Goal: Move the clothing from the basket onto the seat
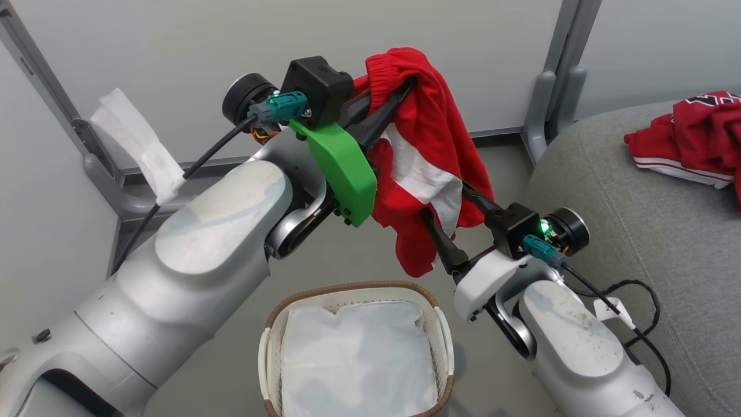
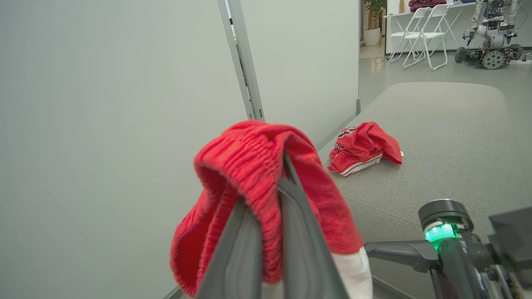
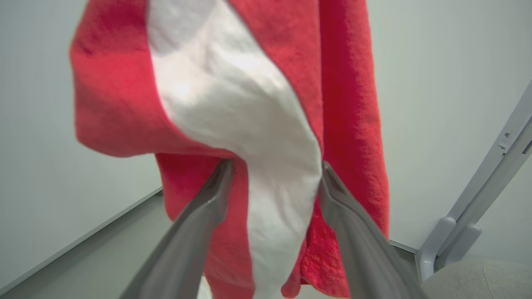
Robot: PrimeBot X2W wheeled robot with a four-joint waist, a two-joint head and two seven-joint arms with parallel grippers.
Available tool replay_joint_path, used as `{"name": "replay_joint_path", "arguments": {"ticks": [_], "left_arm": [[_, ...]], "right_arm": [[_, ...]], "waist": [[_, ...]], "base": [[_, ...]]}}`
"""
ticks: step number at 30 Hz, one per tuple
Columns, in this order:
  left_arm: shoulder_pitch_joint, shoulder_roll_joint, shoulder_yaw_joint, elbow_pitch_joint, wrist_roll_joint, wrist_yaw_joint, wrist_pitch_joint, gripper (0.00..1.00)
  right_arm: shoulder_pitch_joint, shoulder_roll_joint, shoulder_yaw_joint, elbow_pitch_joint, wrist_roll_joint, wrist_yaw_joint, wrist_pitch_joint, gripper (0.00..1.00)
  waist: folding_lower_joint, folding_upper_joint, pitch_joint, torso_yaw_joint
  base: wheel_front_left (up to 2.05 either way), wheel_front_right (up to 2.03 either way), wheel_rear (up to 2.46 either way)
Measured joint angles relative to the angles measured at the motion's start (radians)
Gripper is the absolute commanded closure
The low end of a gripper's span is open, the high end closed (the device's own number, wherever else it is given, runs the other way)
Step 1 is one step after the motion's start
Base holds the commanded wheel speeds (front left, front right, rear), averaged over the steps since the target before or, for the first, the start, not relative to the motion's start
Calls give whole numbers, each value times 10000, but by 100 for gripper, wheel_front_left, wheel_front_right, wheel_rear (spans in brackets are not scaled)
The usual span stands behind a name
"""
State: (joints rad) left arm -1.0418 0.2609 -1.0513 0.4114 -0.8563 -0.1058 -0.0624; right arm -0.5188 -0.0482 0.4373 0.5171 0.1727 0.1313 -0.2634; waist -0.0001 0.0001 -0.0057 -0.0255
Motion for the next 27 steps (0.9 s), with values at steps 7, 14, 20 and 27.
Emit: {"name": "replay_joint_path", "arguments": {"ticks": [7,14,20,27], "left_arm": [[-25,-98,-167,-391,56,2,17,100],[-23,-82,-234,-596,56,13,75,100],[30,42,-228,-560,29,73,69,100],[299,332,-203,-320,-44,192,-81,100]], "right_arm": [[-1116,-2,980,1398,495,0,0,0],[-2092,0,2566,2061,1085,0,0,0],[-2633,-2,3095,2234,1570,0,0,100],[-2645,-15,3049,2163,1622,0,0,100]], "waist": [[0,0,-28,209],[0,0,-61,367],[1,0,-64,443],[1,0,-65,389]], "base": [[0,0,0],[0,0,0],[0,0,0],[0,0,0]]}}
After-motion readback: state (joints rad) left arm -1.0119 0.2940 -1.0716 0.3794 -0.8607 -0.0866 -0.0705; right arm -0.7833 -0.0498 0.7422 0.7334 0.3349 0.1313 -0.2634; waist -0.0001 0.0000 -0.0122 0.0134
